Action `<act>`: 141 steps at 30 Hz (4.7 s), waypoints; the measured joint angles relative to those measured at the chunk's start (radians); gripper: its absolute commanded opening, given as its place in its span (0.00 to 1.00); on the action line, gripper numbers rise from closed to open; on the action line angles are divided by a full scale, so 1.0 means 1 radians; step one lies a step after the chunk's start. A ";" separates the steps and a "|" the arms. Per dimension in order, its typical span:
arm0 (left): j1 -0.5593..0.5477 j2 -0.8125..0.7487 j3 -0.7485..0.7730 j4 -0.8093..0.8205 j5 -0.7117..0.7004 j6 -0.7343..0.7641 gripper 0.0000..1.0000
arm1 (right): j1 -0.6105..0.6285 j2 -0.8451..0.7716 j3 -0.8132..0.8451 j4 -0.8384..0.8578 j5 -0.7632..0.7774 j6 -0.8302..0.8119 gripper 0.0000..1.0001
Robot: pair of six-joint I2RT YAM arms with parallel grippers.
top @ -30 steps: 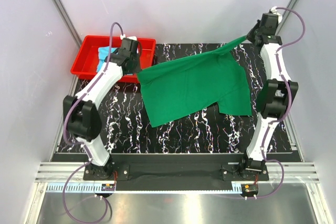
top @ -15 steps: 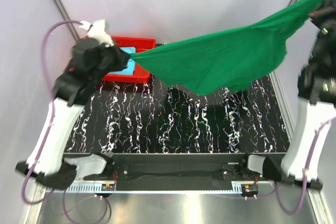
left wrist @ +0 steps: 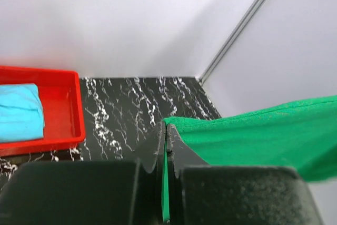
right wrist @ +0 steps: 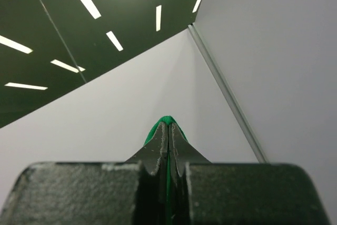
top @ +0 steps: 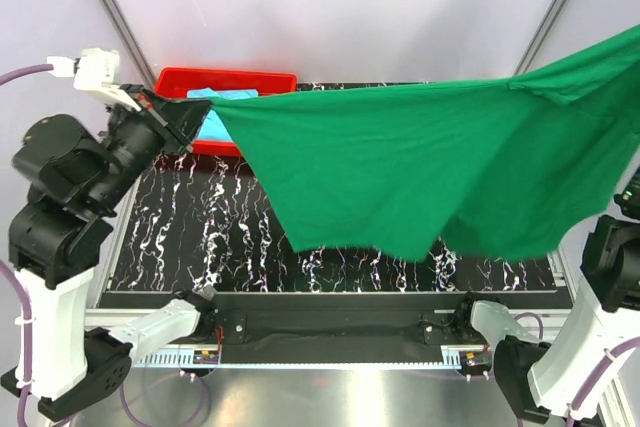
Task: Fold and stack the t-shirts
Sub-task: Flatten the tshirt out, then fold the tshirt
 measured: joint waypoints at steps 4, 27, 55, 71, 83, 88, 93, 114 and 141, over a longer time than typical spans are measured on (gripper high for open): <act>0.000 0.012 -0.077 0.002 0.003 -0.003 0.00 | 0.000 -0.002 -0.107 0.032 0.004 -0.022 0.00; 0.021 0.882 -0.343 0.074 -0.300 0.084 0.00 | 0.000 0.894 -0.528 0.217 -0.163 -0.092 0.00; -0.016 0.093 -0.257 0.073 -0.064 0.054 0.00 | -0.026 -0.018 -0.301 0.033 0.087 -0.016 0.00; -0.104 -0.117 -0.100 -0.012 -0.066 0.060 0.00 | -0.031 -0.211 0.006 -0.140 0.187 -0.092 0.00; -0.099 0.286 -0.456 0.142 -0.203 0.104 0.00 | -0.032 0.119 -0.727 0.225 0.129 -0.141 0.00; -0.066 0.637 -0.473 0.208 -0.273 0.133 0.00 | -0.032 0.539 -0.821 0.314 0.072 -0.141 0.00; -0.019 0.888 -0.406 0.211 -0.344 0.127 0.00 | -0.031 0.831 -0.739 0.329 -0.018 -0.134 0.00; 0.020 0.977 -0.266 0.203 -0.411 0.134 0.00 | -0.028 1.007 -0.489 0.301 -0.182 -0.068 0.00; 0.006 0.907 -0.374 0.140 -0.312 0.060 0.00 | -0.078 0.914 -0.551 -0.024 -0.101 -0.047 0.00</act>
